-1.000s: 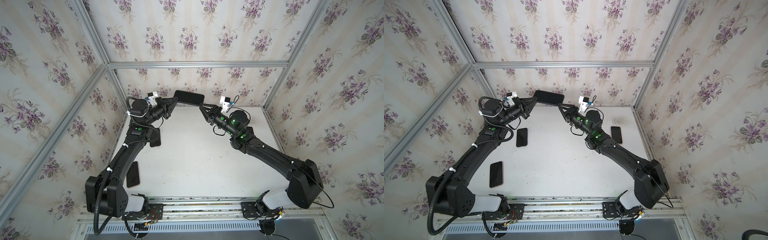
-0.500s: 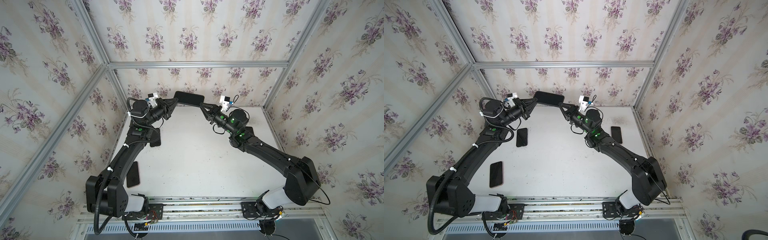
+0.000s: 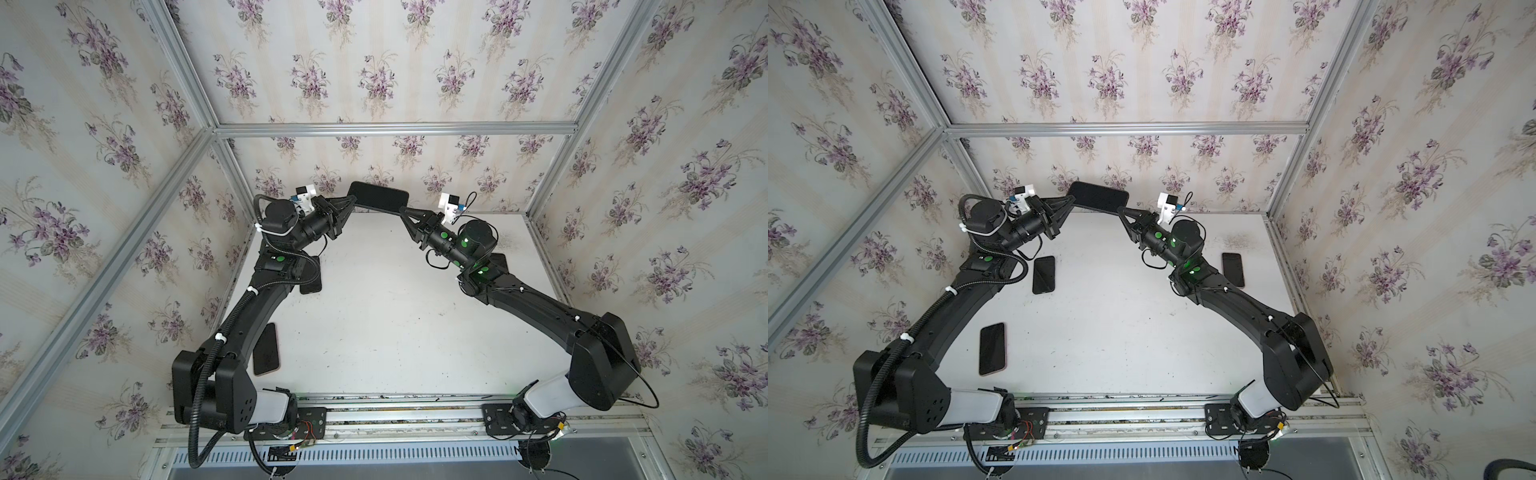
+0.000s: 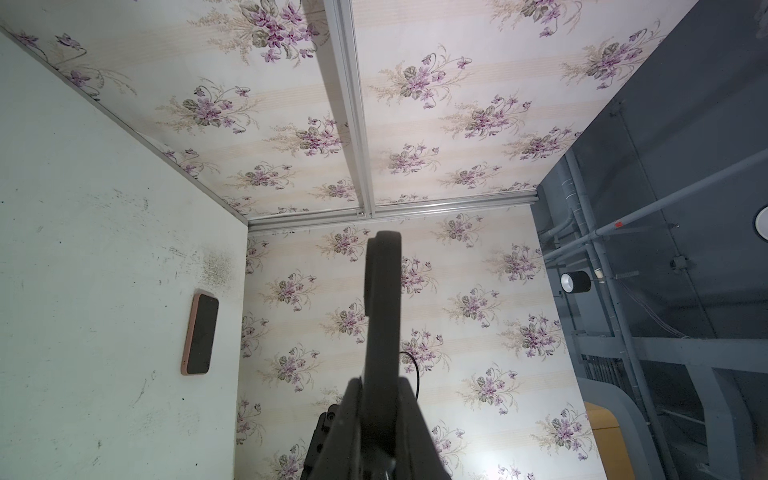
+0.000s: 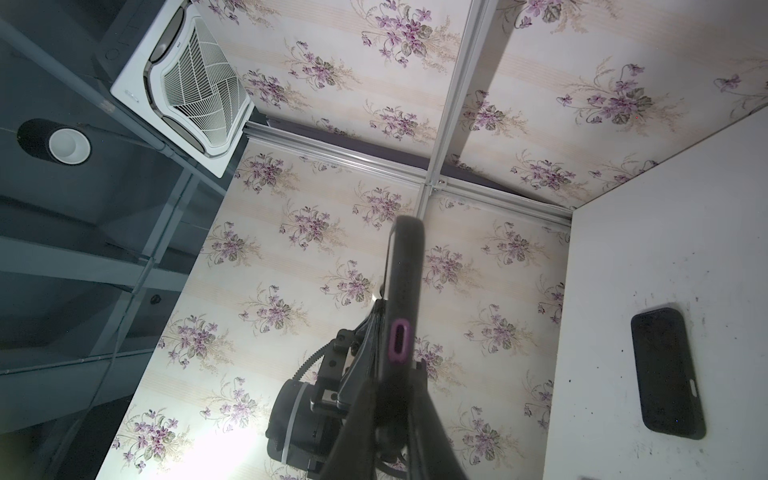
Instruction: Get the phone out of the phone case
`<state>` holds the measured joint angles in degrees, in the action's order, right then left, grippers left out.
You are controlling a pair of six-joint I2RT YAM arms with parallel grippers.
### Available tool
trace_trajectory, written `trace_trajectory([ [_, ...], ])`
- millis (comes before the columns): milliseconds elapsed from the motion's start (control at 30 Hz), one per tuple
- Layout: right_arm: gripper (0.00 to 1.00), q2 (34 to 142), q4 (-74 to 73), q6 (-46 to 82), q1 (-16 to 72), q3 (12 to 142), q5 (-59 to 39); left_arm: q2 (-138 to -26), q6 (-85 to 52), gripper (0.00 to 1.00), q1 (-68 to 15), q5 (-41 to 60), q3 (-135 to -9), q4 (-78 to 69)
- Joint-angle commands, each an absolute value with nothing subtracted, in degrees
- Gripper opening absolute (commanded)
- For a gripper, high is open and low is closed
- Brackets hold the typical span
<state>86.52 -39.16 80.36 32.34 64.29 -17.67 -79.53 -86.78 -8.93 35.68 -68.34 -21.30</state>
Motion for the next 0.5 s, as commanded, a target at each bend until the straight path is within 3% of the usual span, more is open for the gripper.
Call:
trace_trajectory([
  [0,0.19,86.1,-41.7,80.1,32.3,64.1,-18.7,-79.5,-88.1,0.00,-8.9,35.9,-68.8,-25.6],
  [233,0.21,86.6,-42.4,80.7,32.4,64.3,-19.1,-79.8,-87.7,0.00,-8.9,35.9,-69.0,-25.4],
  [467,0.17,86.9,-43.0,81.1,32.4,64.3,-19.2,-80.0,-87.5,0.00,-8.9,35.7,-69.0,-25.1],
])
